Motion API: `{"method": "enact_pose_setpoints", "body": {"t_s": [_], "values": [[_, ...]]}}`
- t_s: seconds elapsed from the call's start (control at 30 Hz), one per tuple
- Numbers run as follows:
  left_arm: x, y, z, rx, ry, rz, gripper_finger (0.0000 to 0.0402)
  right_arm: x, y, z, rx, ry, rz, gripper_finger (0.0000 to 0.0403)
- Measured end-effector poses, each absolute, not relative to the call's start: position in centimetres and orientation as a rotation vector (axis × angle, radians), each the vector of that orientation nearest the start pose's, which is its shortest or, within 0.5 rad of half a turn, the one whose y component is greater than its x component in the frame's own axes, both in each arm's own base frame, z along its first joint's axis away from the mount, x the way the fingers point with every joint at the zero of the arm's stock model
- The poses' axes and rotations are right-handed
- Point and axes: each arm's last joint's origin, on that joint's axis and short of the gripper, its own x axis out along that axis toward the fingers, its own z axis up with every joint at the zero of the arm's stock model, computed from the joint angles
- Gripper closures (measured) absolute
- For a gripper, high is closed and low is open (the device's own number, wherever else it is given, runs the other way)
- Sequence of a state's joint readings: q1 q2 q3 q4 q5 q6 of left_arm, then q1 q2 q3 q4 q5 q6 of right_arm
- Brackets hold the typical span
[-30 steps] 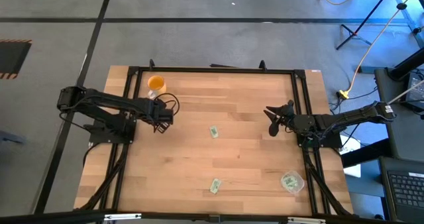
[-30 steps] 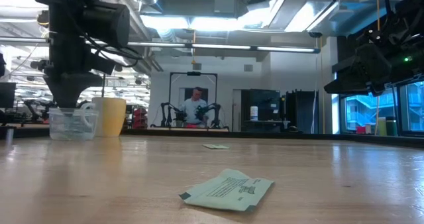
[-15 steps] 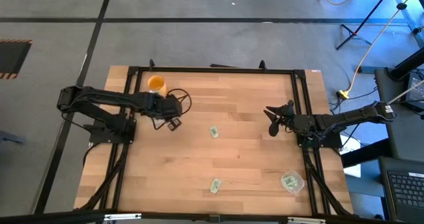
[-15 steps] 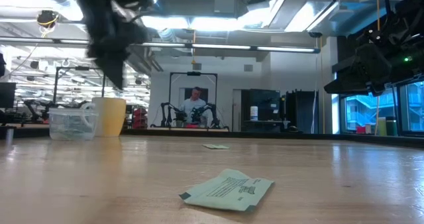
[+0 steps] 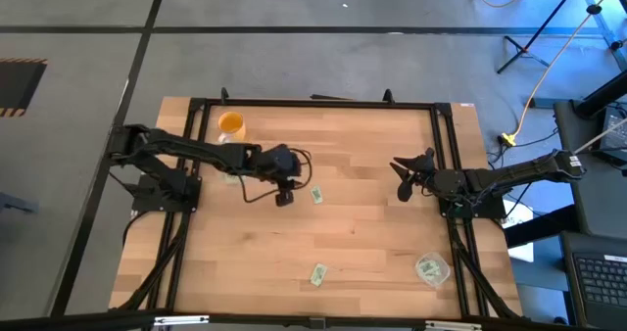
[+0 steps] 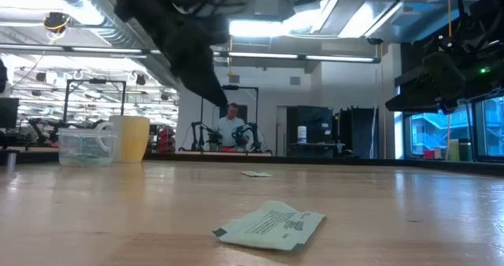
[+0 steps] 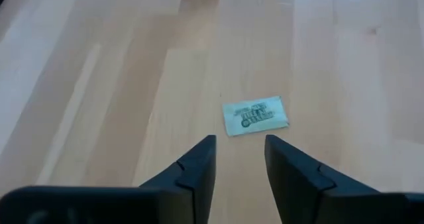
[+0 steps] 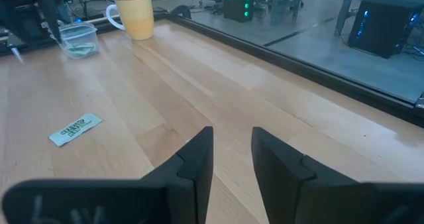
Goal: Pick and place items into bin
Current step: Put the green stevia packet into the top transparent bin
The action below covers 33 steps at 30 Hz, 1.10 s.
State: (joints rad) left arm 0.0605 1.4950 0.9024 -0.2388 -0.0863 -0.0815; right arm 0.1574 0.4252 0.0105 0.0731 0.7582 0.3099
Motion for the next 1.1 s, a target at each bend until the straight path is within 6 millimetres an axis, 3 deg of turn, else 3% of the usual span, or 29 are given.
{"method": "enact_pose_setpoints", "body": {"t_s": [0.43,0.83,1.1], "values": [[33.6,2.2,15.9,0.047,0.807,0.09,0.0283,11.3,-0.2,13.9,0.144,0.217,-0.636,0.0297],[34.4,2.3,12.6,0.045,0.861,0.09,0.0286,11.3,-0.2,13.9,0.143,0.218,-0.637,0.0297],[34.7,2.3,11.5,0.042,0.879,0.105,0.0286,11.3,-0.2,13.9,0.143,0.219,-0.637,0.0297]]}}
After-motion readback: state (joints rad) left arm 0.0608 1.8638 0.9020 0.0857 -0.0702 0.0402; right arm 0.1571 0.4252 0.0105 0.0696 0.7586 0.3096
